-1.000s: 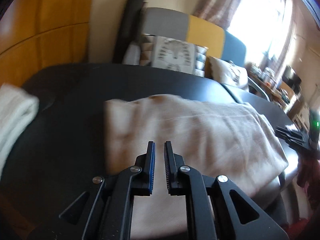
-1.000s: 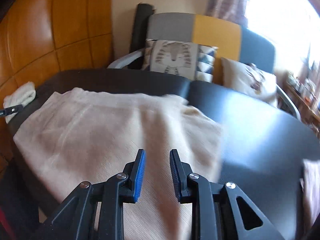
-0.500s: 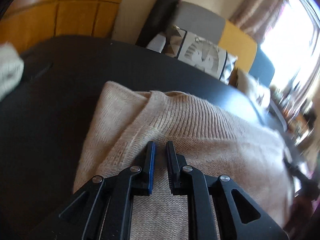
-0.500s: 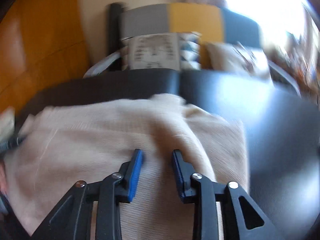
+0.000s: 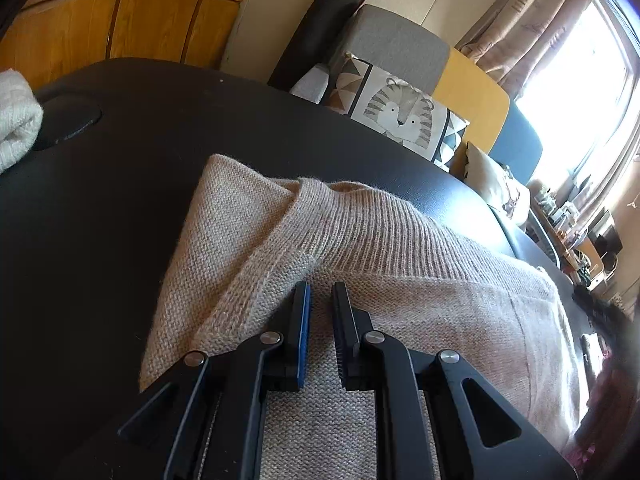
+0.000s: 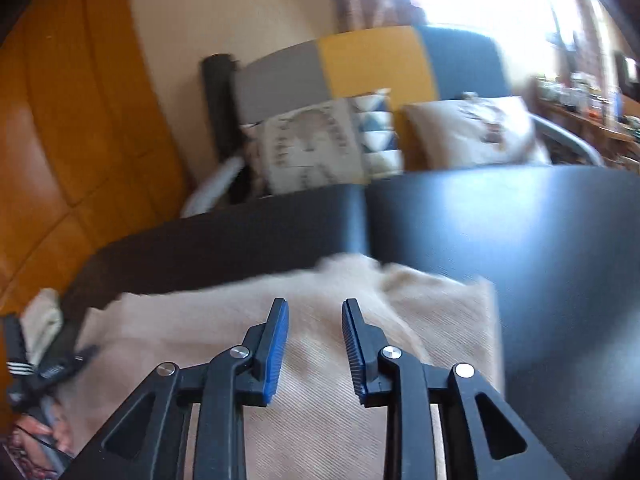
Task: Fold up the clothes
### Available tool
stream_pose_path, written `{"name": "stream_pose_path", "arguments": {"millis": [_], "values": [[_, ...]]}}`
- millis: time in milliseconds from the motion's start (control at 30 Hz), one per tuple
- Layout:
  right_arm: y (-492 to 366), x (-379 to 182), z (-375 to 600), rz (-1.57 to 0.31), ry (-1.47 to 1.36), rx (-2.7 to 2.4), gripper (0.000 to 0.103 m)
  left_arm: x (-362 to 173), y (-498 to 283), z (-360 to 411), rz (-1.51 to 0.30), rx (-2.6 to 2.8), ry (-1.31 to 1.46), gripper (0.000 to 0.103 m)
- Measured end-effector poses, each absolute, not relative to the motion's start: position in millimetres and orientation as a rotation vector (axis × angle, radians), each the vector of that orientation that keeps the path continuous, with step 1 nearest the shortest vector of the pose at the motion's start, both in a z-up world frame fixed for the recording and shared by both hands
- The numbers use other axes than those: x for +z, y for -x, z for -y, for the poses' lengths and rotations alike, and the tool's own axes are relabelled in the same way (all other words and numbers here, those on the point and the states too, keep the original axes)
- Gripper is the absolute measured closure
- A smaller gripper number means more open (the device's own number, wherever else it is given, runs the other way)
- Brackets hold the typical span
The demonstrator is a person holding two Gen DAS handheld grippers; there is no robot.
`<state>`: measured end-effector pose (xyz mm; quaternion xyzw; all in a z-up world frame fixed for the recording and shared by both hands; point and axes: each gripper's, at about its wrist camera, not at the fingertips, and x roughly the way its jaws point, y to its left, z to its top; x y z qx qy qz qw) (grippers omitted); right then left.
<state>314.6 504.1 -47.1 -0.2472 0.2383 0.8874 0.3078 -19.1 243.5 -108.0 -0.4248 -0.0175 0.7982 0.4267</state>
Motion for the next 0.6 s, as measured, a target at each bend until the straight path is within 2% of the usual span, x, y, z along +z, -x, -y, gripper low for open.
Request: {"name": "stream_pose_path", "arguments": {"millis": [200,267,300,333,400,467,533,600], "values": [[-282.3,-79.9,-545.4,-0.735,0.825,2.319,0.078,-109.8,20.3,-241.4,0.061,1.984,1.065,0.089],[-295.4,-84.4,-554.1,-0.698,0.793,2.239,0.071,-110.0,20.1,-241.4,0.061,1.983,1.064,0.089],[-304.3,-85.8,-559.6,-0.725,0.768,2.201,0.072,-109.9,20.2,-241.8,0.059,1.983,1.064,0.089],[-313.4,-87.1,-565.2,-0.755,0.741,2.164,0.089,-109.8,20.2,-242.3,0.057,1.984,1.064,0.089],[-325.9,-90.0,-574.9,-0.849,0.700,2.142,0.095,-106.6,21.2,-236.8,0.057,1.982,1.066,0.089],[-330.9,-84.1,-572.7,-0.875,0.676,2.146,0.091,-106.5,21.8,-235.6,0.070,1.975,1.071,0.089],[-335.9,-66.1,-553.3,-0.841,0.625,2.158,0.079,-107.1,22.7,-235.5,0.083,1.967,1.075,0.089],[-348.5,-52.7,-534.5,-0.843,0.554,2.217,0.079,-107.6,22.8,-236.2,0.088,1.964,1.076,0.090]]}}
